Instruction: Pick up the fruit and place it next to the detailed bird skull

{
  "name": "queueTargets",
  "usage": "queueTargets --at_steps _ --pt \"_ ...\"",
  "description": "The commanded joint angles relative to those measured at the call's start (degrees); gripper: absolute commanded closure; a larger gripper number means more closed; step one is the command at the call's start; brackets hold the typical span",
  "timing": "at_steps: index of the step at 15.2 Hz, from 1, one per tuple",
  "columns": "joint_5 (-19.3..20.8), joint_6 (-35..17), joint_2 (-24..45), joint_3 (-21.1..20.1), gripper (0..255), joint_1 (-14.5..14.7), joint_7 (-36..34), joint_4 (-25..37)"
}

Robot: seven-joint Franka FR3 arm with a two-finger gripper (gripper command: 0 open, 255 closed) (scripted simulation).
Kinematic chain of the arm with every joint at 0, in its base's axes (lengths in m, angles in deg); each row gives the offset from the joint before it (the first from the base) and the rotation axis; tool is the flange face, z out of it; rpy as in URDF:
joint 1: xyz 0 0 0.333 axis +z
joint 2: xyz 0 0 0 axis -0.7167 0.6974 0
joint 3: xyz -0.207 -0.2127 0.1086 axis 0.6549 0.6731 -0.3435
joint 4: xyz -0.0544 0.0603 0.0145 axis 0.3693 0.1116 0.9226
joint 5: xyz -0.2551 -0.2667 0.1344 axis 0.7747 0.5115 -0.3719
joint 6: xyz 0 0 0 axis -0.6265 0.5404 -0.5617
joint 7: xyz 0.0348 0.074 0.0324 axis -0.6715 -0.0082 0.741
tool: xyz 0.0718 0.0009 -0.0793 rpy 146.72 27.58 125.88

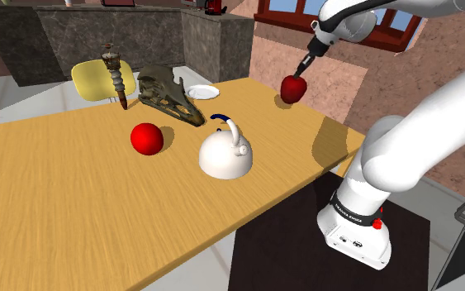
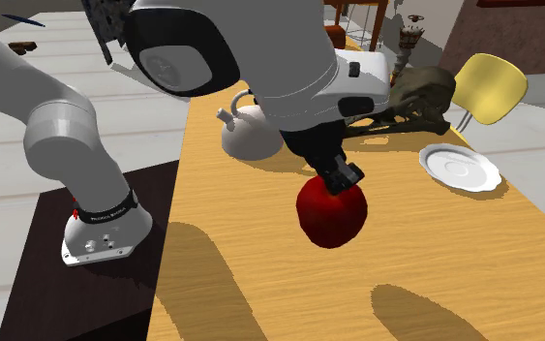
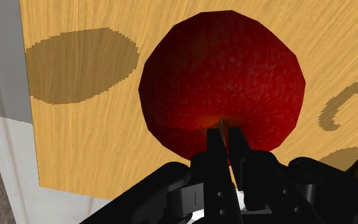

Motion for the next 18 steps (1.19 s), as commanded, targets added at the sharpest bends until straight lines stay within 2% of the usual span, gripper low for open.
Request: queueTargets --at_steps 1,18 --pt "0.3 1.6 -0.5 -0.7 255 -0.3 -0.5 1.1" --pt "1.0 14.4 -2.3 -4.6 255 -0.9 -3.7 12.3"
